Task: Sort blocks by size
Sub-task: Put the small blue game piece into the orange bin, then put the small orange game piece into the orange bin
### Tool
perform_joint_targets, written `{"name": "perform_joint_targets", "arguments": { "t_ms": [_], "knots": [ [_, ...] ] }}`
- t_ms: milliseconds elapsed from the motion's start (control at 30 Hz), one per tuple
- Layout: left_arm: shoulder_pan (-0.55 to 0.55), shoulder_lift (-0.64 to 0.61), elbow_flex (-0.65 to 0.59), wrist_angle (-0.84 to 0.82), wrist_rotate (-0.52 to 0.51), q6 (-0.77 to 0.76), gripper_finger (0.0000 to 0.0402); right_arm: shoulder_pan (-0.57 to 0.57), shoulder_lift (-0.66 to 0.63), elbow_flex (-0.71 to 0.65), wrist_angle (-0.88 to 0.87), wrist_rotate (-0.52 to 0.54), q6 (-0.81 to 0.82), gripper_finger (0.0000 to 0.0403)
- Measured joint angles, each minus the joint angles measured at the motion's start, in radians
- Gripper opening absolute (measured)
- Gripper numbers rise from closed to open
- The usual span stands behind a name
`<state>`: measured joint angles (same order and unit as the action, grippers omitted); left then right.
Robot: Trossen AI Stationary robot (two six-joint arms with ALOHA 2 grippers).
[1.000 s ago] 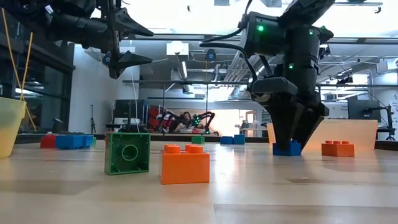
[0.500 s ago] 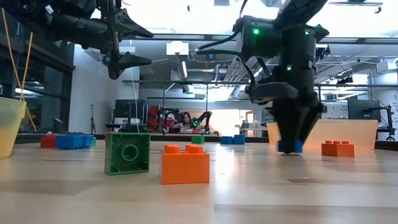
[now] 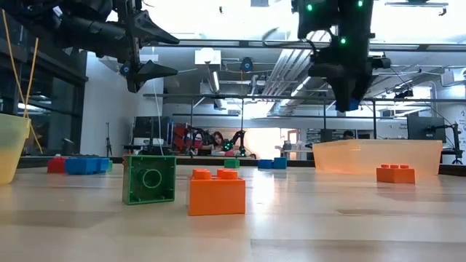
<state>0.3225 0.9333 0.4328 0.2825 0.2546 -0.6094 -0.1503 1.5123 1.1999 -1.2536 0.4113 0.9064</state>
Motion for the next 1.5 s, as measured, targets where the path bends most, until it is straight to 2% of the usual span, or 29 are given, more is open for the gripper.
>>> {"name": "perform_joint_targets", "arguments": {
  "t_ms": [100, 233, 533, 633, 733, 833, 900, 1033, 1133, 1267, 1500],
  "knots": [
    [0.0, 0.0, 0.0, 0.0, 0.004, -0.01, 0.0289, -0.103, -0.035, -0.02, -0.047, 0.025, 0.097, 0.0149],
    [-0.001, 0.0, 0.0, -0.001, 0.027, -0.016, 0.0289, -0.19, -0.036, -0.026, -0.06, -0.006, 0.096, 0.0166],
    [-0.002, 0.0, 0.0, -0.001, 0.056, -0.034, 0.0289, -0.215, -0.036, -0.026, -0.062, -0.049, 0.028, 0.0235],
    [-0.002, 0.0, 0.0, -0.001, 0.058, -0.034, 0.0289, -0.161, -0.061, -0.025, -0.019, -0.114, -0.003, 0.0245],
    [-0.002, 0.0, 0.0, -0.001, 0.058, -0.034, 0.0289, -0.054, -0.088, -0.024, 0.059, -0.227, 0.049, 0.0247],
    [-0.002, 0.0, 0.0, -0.001, 0.058, -0.034, 0.0289, 0.092, -0.085, -0.023, 0.088, -0.338, 0.157, 0.0247],
    [-0.002, 0.0, 0.0, -0.001, 0.058, -0.034, 0.0289, 0.191, -0.068, -0.037, 0.09, -0.375, 0.246, 0.0248],
    [-0.002, 0.0, 0.0, -0.001, 0.058, -0.034, 0.0289, 0.324, -0.03, -0.149, 0.135, -0.44, 0.422, 0.0248],
    [-0.002, 0.0, 0.0, -0.001, 0.058, -0.034, 0.0289, 0.352, -0.026, -0.257, 0.252, -0.474, 0.481, 0.0248],
    [-0.002, 0.0, 0.0, -0.001, 0.058, -0.034, 0.0289, 0.336, -0.027, -0.313, 0.357, -0.46, 0.48, 0.0248],
    [-0.002, 0.0, 0.0, -0.001, 0.058, -0.045, 0.0289, 0.308, -0.013, -0.317, 0.358, -0.397, 0.453, 0.0248]
  ]
}}
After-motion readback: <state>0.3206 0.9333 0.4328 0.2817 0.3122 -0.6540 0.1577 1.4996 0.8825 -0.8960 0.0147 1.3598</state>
